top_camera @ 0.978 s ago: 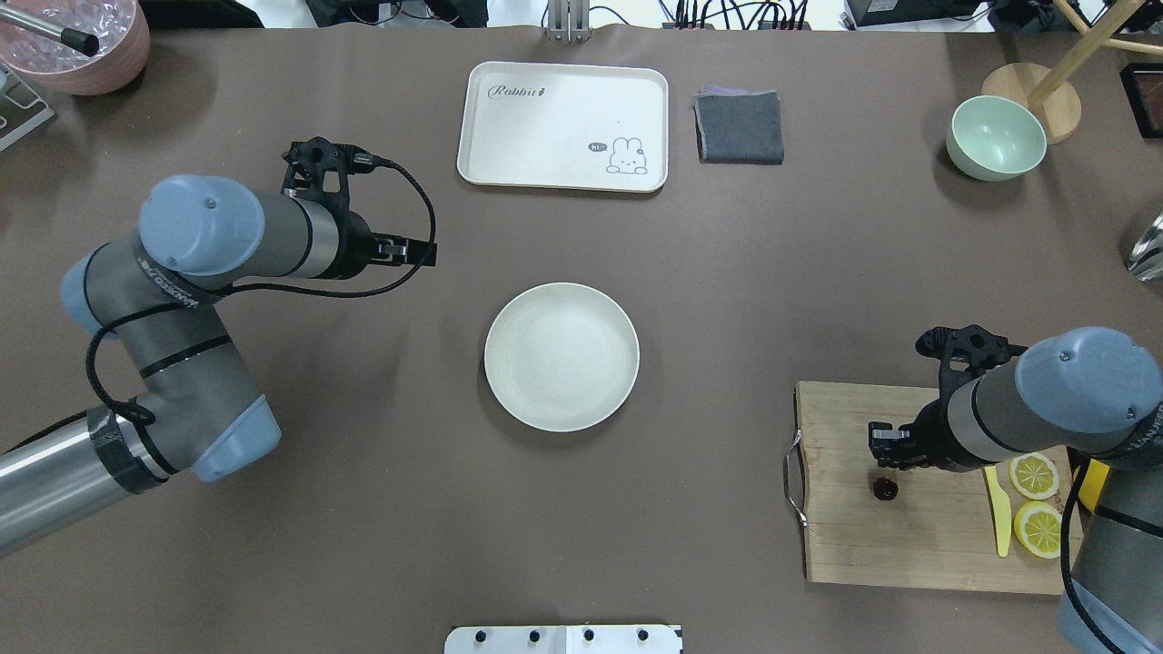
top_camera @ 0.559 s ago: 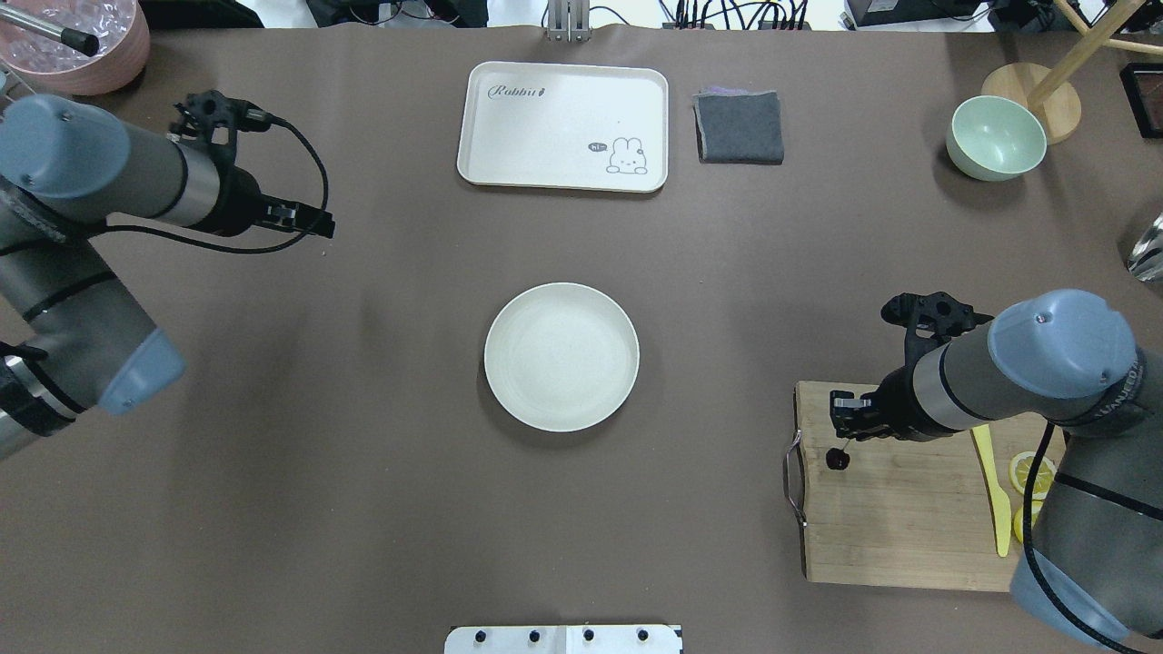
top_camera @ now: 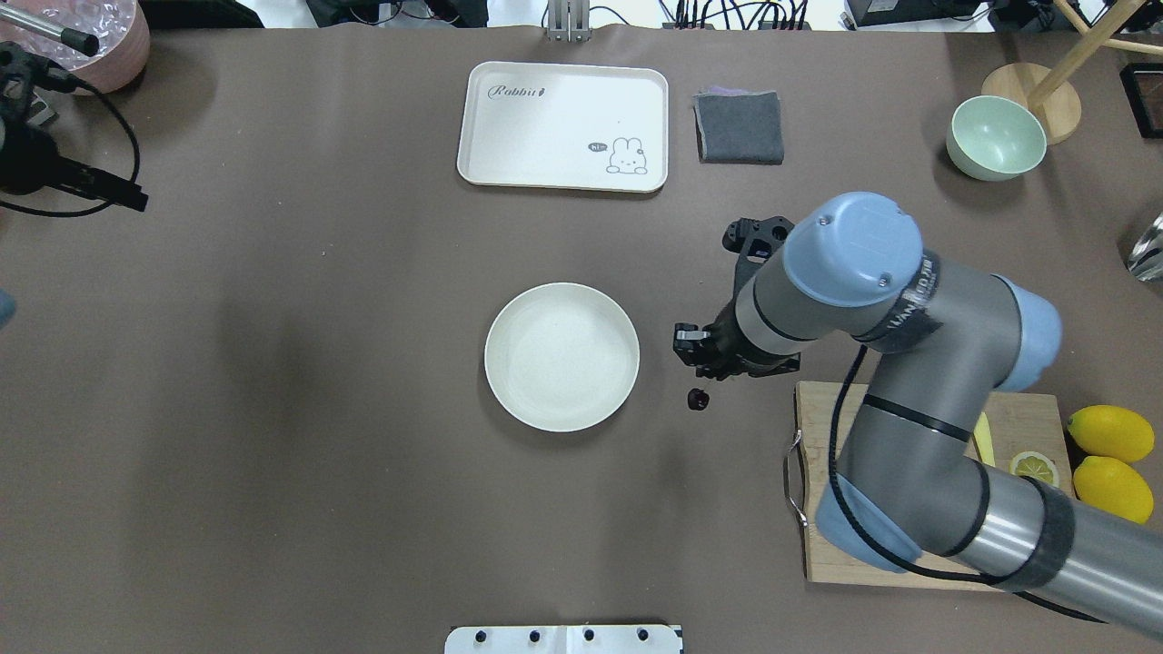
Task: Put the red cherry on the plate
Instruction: 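Carry the cherries with the right gripper over the white plate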
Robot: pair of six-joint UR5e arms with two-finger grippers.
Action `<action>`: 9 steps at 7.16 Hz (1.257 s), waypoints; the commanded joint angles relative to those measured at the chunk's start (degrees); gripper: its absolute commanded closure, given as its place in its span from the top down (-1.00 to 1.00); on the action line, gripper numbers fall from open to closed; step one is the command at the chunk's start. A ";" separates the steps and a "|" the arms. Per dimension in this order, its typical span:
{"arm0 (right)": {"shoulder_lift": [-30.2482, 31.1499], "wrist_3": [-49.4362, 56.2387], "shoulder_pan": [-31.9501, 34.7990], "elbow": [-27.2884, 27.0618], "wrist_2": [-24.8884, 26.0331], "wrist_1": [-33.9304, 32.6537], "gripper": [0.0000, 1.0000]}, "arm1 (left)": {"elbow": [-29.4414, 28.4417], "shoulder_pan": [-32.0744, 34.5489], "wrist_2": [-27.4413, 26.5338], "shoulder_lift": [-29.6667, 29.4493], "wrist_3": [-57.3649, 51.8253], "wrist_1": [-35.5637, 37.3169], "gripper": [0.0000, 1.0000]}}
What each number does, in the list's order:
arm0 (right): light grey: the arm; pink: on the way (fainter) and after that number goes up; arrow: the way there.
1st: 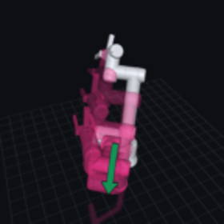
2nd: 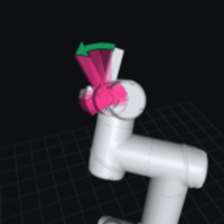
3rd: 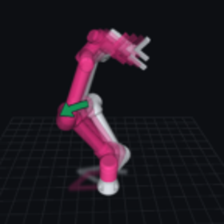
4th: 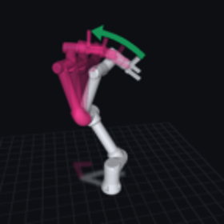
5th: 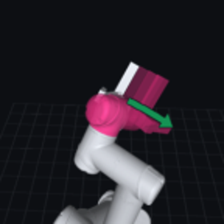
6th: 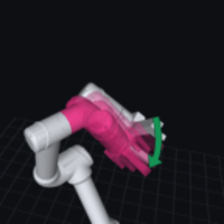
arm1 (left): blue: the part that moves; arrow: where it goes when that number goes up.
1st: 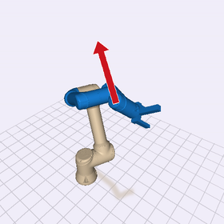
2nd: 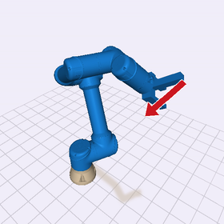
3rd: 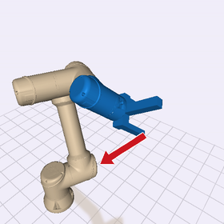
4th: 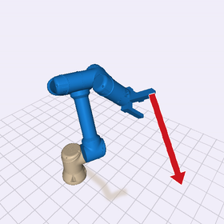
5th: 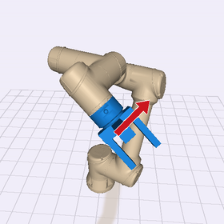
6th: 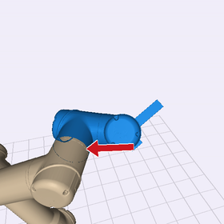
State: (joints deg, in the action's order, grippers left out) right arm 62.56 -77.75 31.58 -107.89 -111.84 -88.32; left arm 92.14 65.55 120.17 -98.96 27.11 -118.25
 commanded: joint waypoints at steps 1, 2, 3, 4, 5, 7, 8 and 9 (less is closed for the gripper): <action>-12.23 -0.21 -1.78 12.46 3.19 -0.46 -1.00 | -3.09 8.50 0.15 4.03 -11.22 0.39 0.96; -15.51 -0.04 -1.88 16.71 3.38 -0.02 -1.00 | -3.54 10.80 0.15 5.43 -15.64 0.48 0.96; -17.02 0.05 -1.96 18.93 3.73 1.03 -1.00 | -4.33 12.31 0.33 5.71 -15.86 0.39 0.96; -17.38 0.05 -2.75 21.30 3.82 4.35 -1.00 | -4.43 12.23 0.24 5.71 -15.77 0.48 0.96; -17.82 0.05 -3.19 23.15 4.26 6.99 -1.00 | -4.43 12.41 0.33 5.71 -15.77 0.48 0.96; -19.66 -4.14 -3.19 23.78 5.83 7.19 1.00 | -5.65 15.29 0.41 5.80 -18.12 0.48 0.96; -19.85 -4.08 -2.32 23.61 5.93 7.11 1.00 | -5.92 16.70 0.42 6.93 -21.10 0.48 0.96; -19.68 -4.08 -1.01 23.08 6.19 6.50 1.00 | -5.92 17.67 0.50 7.46 -21.31 0.39 0.96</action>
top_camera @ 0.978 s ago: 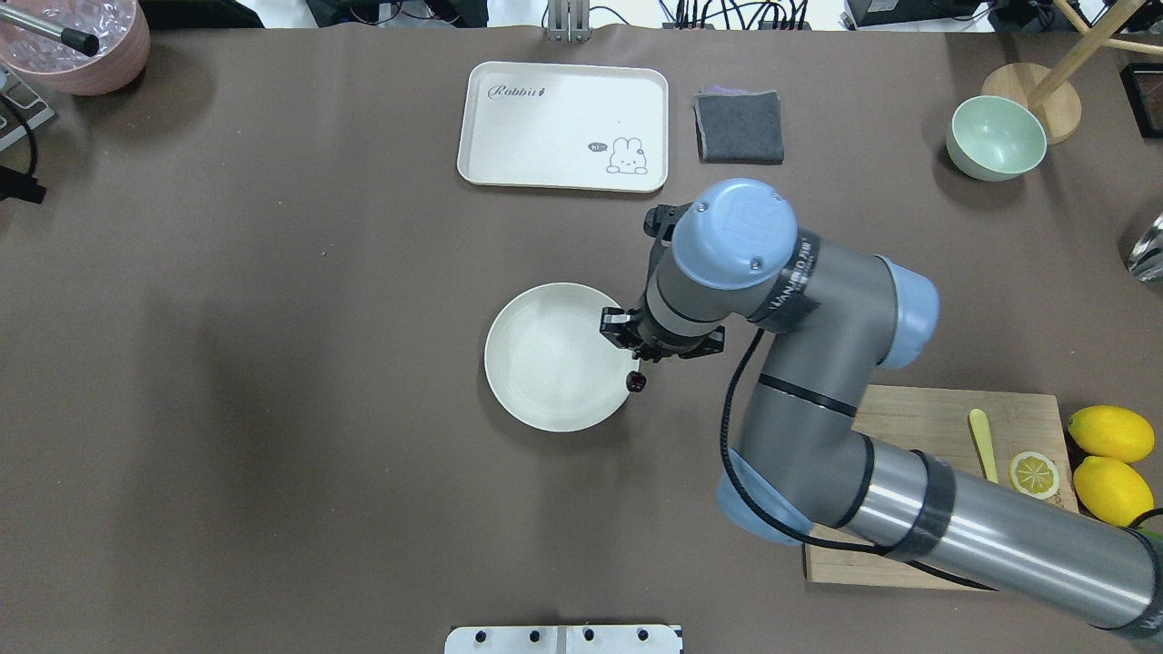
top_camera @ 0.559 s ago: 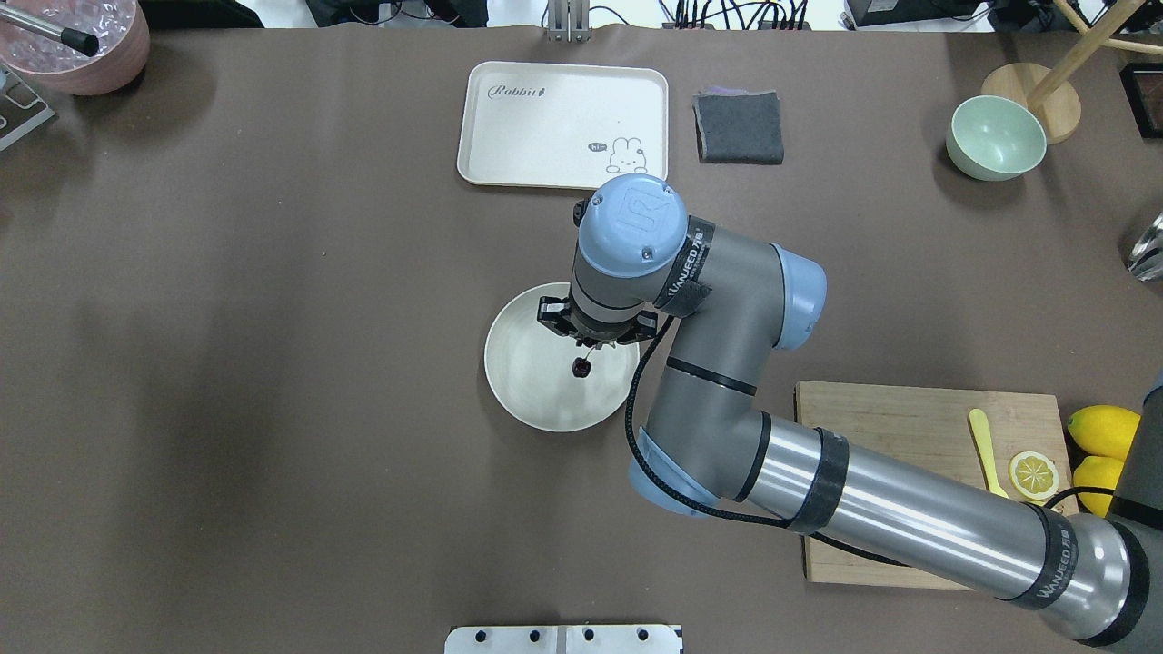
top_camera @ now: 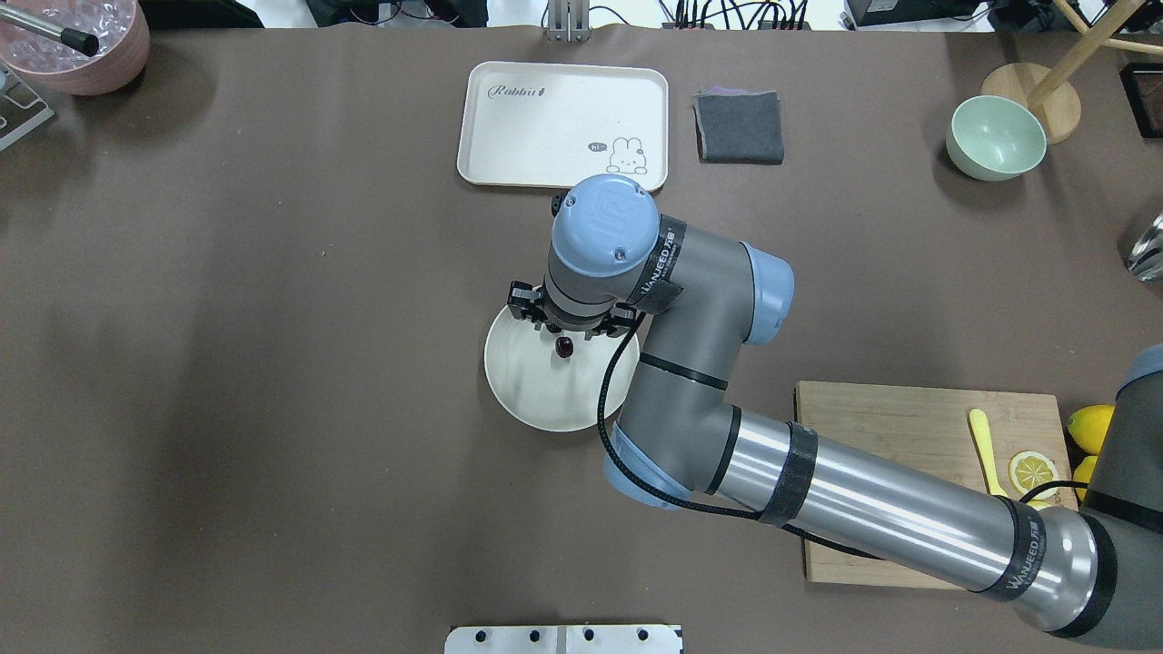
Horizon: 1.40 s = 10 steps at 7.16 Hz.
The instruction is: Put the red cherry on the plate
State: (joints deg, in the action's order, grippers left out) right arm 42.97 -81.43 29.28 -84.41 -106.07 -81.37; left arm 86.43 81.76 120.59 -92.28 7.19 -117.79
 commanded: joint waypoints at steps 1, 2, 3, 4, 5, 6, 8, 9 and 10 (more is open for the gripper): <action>1.57 0.82 6.18 -1.27 -0.97 -3.76 1.00 | -0.21 3.48 0.95 1.65 -1.31 0.19 0.96; 6.12 10.23 11.53 -5.20 -4.81 -7.97 1.00 | 0.05 5.06 3.83 1.66 -1.31 2.54 0.96; 11.82 20.85 17.50 -10.37 -10.51 -13.85 1.00 | 0.75 6.38 7.52 1.57 -1.31 6.22 0.96; 20.05 28.44 22.17 -17.56 -13.96 -16.17 1.00 | 3.63 6.57 10.08 1.66 -1.13 11.91 0.96; 27.88 35.92 27.35 -22.41 -18.17 -16.36 1.00 | 10.19 6.57 10.45 1.75 -1.13 21.54 0.96; 34.40 43.39 31.93 -25.07 -20.56 -16.45 1.00 | 16.08 6.48 10.28 2.27 -1.13 28.51 0.96; 44.96 61.39 40.98 -26.24 -20.76 -16.19 1.00 | 19.21 6.40 10.28 2.27 -0.69 32.18 0.96; 49.97 69.48 46.25 -25.72 -22.15 -15.84 1.00 | 19.22 6.40 10.37 3.23 -0.78 31.84 0.96; 53.06 76.87 52.31 -23.97 -23.56 -15.75 1.00 | 18.78 6.40 10.28 3.42 -1.04 31.49 0.96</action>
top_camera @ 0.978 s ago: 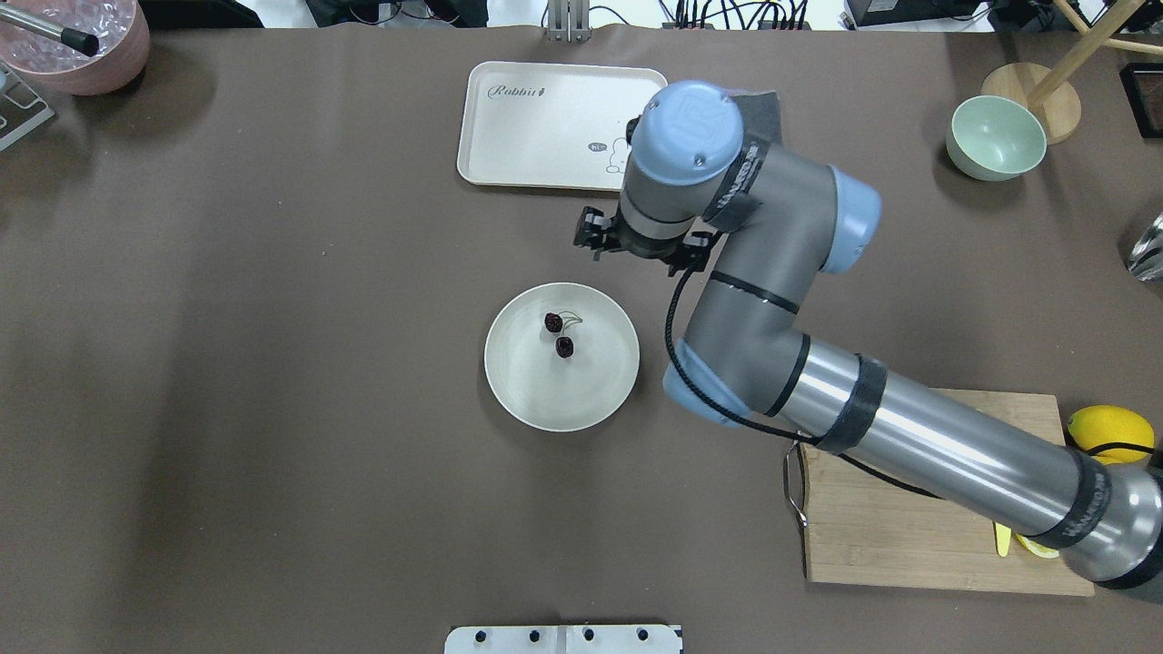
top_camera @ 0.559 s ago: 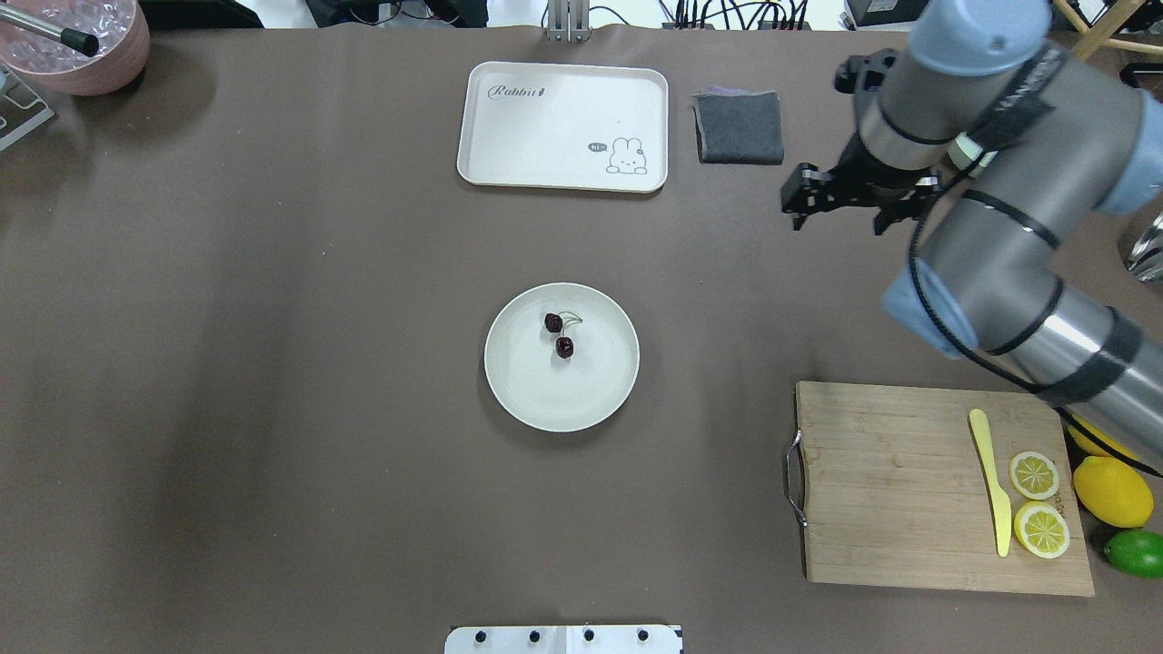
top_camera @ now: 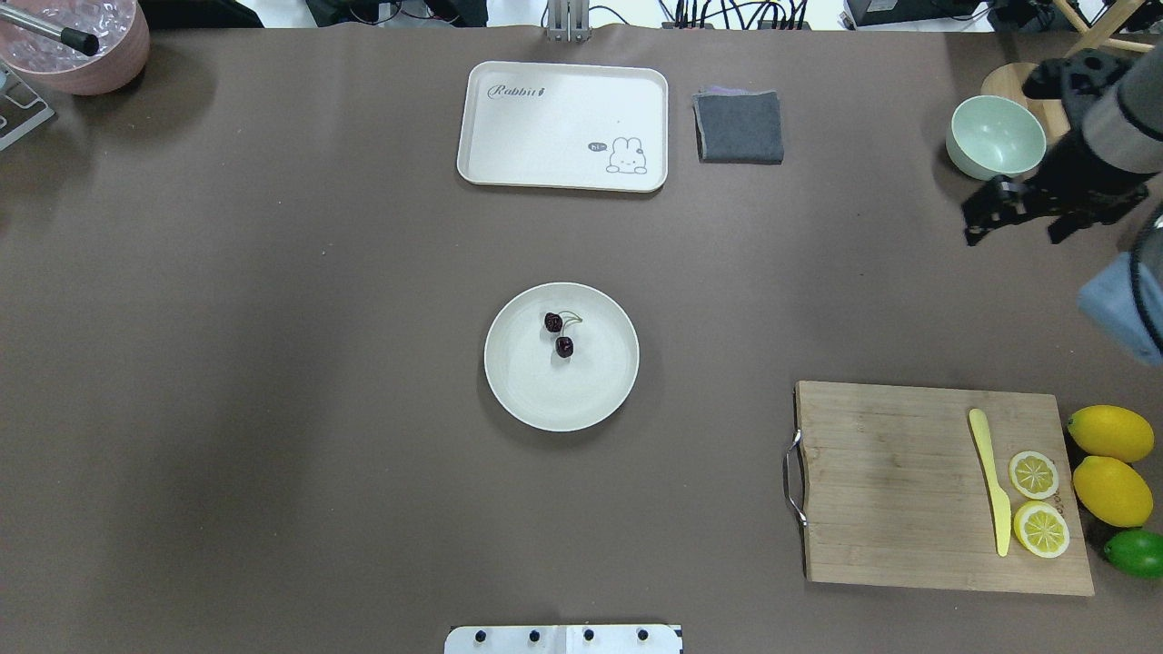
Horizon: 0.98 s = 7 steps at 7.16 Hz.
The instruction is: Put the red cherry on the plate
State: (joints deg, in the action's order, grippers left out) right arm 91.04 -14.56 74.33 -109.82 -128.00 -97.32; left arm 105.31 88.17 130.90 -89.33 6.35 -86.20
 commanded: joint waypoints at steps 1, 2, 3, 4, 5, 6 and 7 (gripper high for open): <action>5.72 19.99 13.59 6.07 -3.20 0.20 1.00 | -0.37 -0.02 -0.03 0.47 -0.29 -0.20 0.96; 5.46 27.05 18.52 11.07 -5.31 0.20 1.00 | -0.89 -0.02 -0.03 0.47 -0.29 -0.28 0.96; 5.64 28.26 21.09 12.34 -5.94 0.20 1.00 | -1.94 -0.11 0.06 0.39 -0.29 -0.29 0.96; 5.46 28.09 21.82 12.27 -5.94 -0.23 1.00 | -2.21 -0.11 0.06 0.39 -0.37 -0.29 0.96; 5.20 27.40 21.82 12.09 -6.29 -0.41 1.00 | -2.39 -0.11 -0.03 0.47 -0.46 -0.29 0.96; 4.94 26.95 21.82 12.18 -6.47 -0.41 1.00 | -2.83 -0.02 -0.03 0.82 -0.46 -0.29 0.96; 4.15 26.17 21.82 12.44 -6.56 -0.41 1.00 | -2.83 -0.02 -0.03 1.35 -0.46 -0.89 0.96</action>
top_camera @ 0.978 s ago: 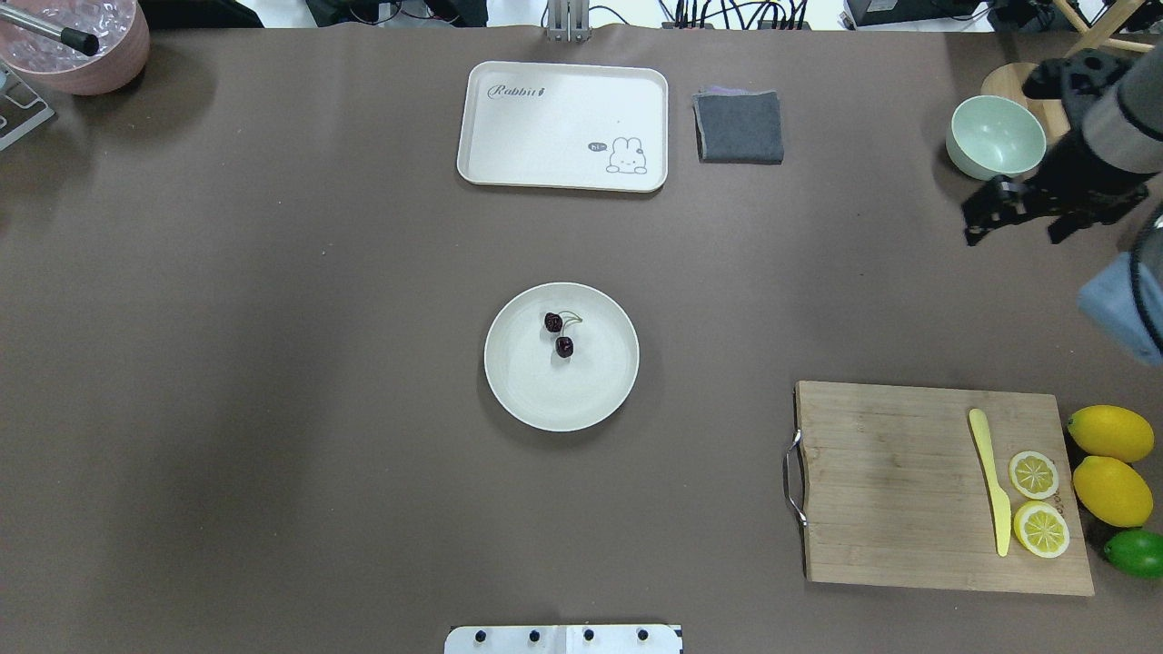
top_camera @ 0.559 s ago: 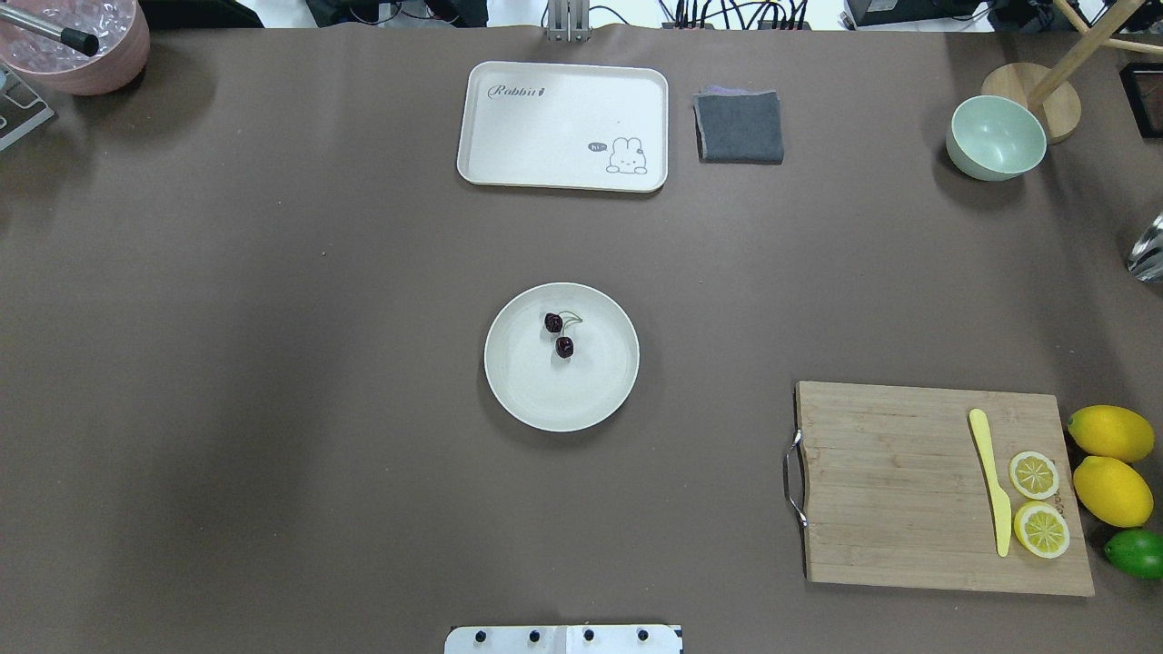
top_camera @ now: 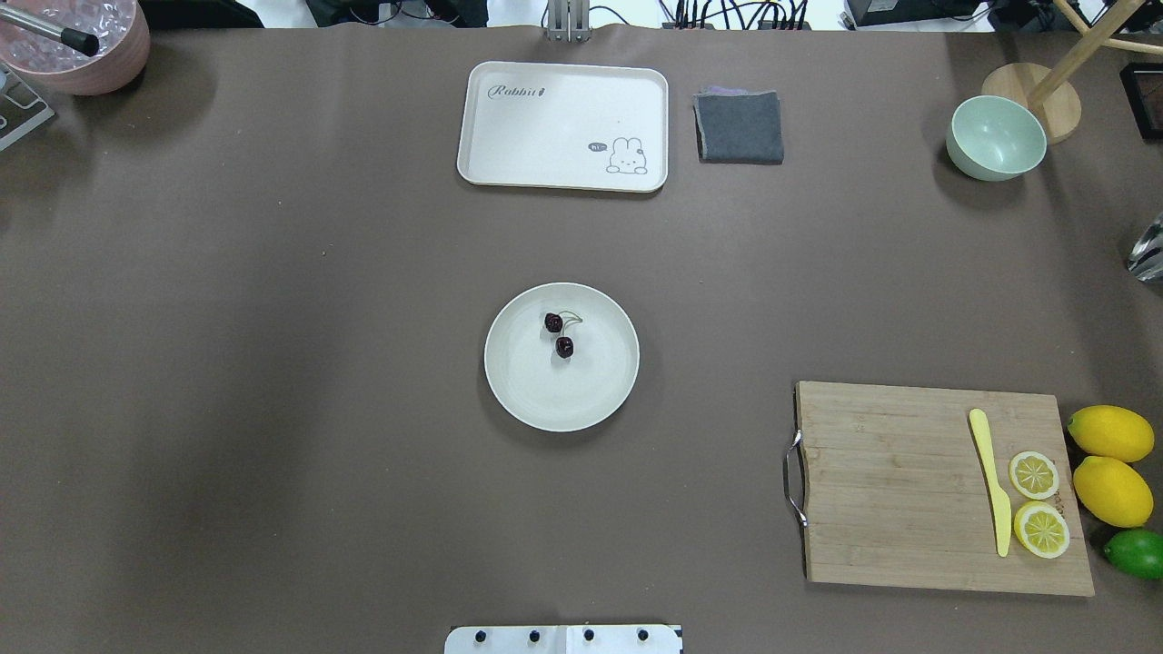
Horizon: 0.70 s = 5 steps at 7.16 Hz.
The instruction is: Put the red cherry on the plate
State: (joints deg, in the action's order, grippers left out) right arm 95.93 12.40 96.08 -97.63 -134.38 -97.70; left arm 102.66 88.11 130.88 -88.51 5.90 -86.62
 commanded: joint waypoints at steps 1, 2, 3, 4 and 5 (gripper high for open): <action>-1.35 -3.76 -0.02 0.07 -0.18 0.05 1.00 | -1.04 0.04 -0.01 0.70 -0.01 -1.35 0.96; -2.31 -5.18 -0.02 0.16 -0.27 -0.04 1.00 | -1.75 0.04 -0.01 0.79 -0.01 -2.67 0.96; -2.58 -6.59 -0.37 0.07 -0.70 0.05 1.00 | -2.28 0.04 -0.01 0.79 -0.10 -2.85 0.96; -3.11 -7.39 -0.54 0.16 -0.88 0.05 1.00 | -2.28 0.04 -0.01 0.79 -0.01 -2.85 0.96; -3.11 -7.39 -0.63 0.16 -0.88 0.14 1.00 | -2.28 0.04 -0.01 0.79 -0.01 -2.85 0.96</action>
State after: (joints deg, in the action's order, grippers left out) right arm 93.06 5.52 95.62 -97.50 -135.15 -97.63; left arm 100.46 88.15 130.87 -87.73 5.87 -89.39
